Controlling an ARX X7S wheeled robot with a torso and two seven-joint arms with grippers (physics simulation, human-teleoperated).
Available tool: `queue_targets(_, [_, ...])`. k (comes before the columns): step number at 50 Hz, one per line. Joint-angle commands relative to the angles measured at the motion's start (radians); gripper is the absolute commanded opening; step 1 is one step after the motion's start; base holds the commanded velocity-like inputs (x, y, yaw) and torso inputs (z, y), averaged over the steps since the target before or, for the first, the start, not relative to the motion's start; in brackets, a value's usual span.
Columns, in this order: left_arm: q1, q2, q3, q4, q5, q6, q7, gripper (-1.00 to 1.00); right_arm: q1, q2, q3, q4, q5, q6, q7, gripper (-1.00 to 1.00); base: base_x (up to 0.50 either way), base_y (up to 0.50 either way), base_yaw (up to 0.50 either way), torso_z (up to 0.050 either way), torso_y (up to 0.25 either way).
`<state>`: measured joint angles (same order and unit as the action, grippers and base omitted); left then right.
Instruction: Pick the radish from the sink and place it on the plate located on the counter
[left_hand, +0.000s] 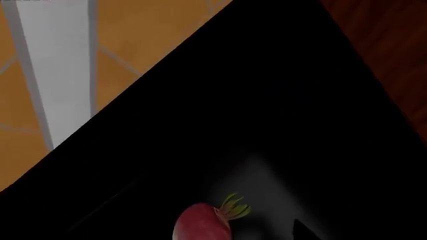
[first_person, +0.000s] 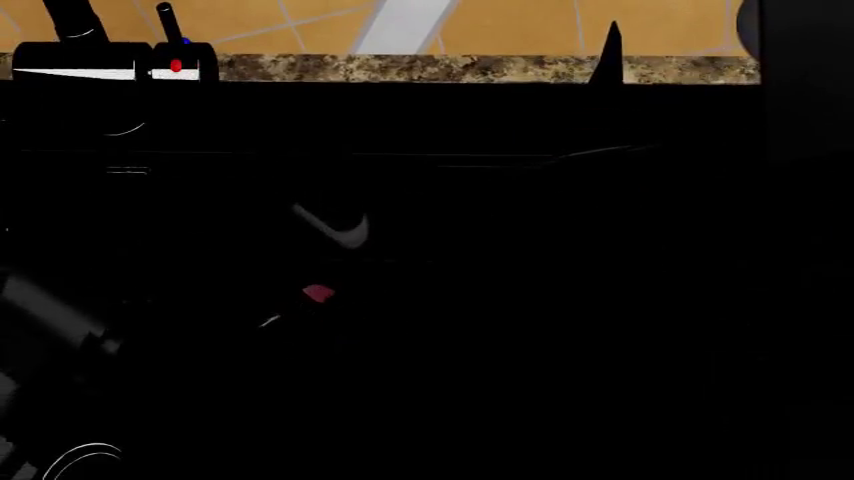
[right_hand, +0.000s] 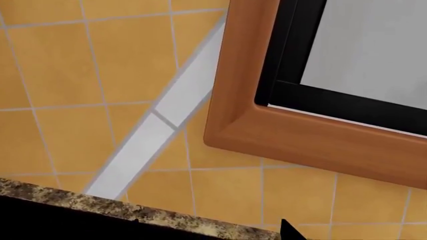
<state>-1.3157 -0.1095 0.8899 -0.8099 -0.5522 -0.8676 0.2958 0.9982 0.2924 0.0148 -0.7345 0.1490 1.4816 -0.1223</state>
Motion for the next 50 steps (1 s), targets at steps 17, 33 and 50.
queue_targets(17, [-0.066, 0.109, 0.316, -0.452, -0.25, 0.293, 0.096, 1.0, -0.011, 0.004, -0.036, 0.044, -0.004, -0.034, 0.015, 1.0, 0.0, 0.0, 0.0, 0.0, 0.0])
queue_targets(33, [-0.083, 0.109, 0.491, -0.48, -0.431, 0.311, 0.077, 1.0, -0.016, 0.011, -0.053, 0.05, 0.001, -0.04, 0.02, 1.0, 0.0, 0.0, 0.0, 0.0, 0.0])
queue_targets(50, [-0.08, 0.109, 0.514, -0.488, -0.466, 0.323, 0.09, -1.0, -0.017, 0.015, -0.064, 0.054, 0.007, -0.037, 0.024, 1.0, 0.0, 0.0, 0.0, 0.0, 0.0])
